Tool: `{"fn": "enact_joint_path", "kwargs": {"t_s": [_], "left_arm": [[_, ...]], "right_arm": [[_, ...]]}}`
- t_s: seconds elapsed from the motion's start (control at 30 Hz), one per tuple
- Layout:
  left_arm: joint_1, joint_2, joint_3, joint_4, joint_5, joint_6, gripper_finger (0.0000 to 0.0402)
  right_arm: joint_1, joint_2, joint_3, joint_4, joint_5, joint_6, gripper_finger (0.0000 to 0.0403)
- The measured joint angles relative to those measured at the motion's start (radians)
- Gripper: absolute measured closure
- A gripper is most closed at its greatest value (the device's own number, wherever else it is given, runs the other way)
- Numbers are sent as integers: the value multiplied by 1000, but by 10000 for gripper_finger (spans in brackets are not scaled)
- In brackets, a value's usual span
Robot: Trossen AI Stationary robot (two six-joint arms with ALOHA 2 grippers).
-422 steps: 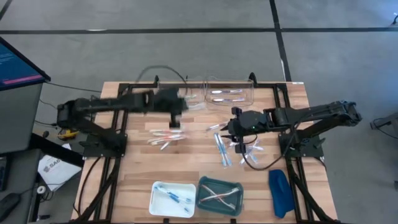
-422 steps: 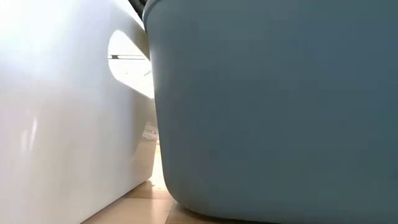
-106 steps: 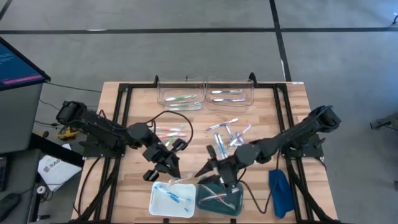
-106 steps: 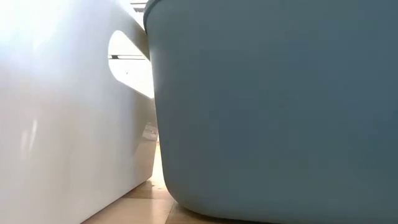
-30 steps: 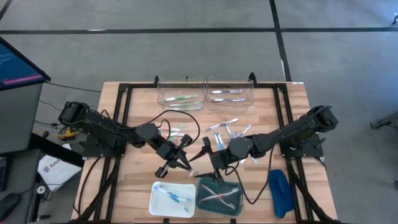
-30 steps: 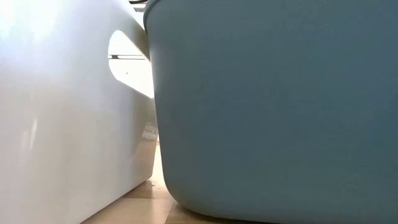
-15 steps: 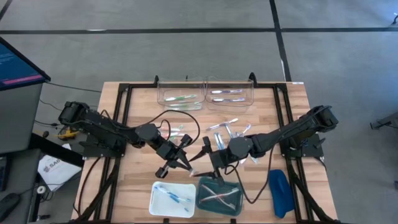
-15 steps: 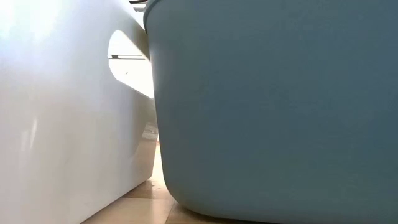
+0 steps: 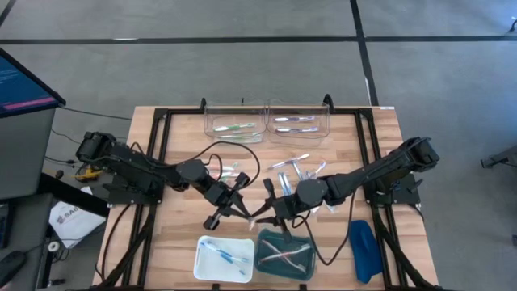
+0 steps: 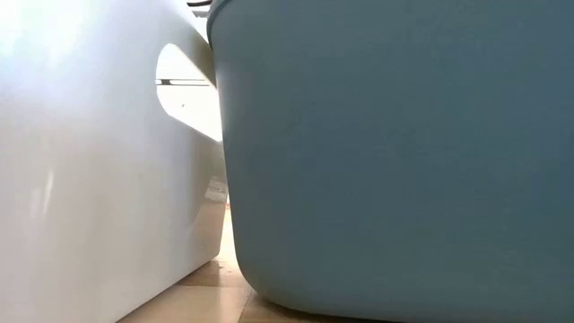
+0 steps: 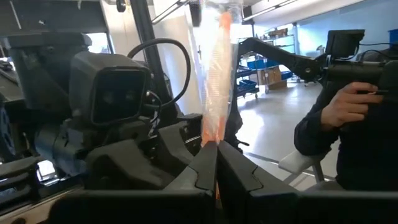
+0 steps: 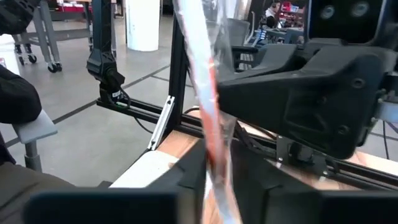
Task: Pick & Place Toothbrushes
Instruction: Put the orange toothbrush into the green bin
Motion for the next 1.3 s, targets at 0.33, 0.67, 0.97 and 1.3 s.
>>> {"fn": "enact_joint_path", "kwargs": {"t_s": [0.33,0.67,0.97,1.3], "left_arm": [[0,0,0,-4,2,-1,399],[0,0,1,-22,5,-23,361],[0,0,1,-44,7,-73,235],[4,-4,1,-62,-16,-76,114]], "right_arm": [[-1,0,0,-4,2,-17,375],[-1,0,0,-15,4,-14,376],[-7,0,0,-17,4,-11,386],[-34,0,14,-97,6,78,385]]}}
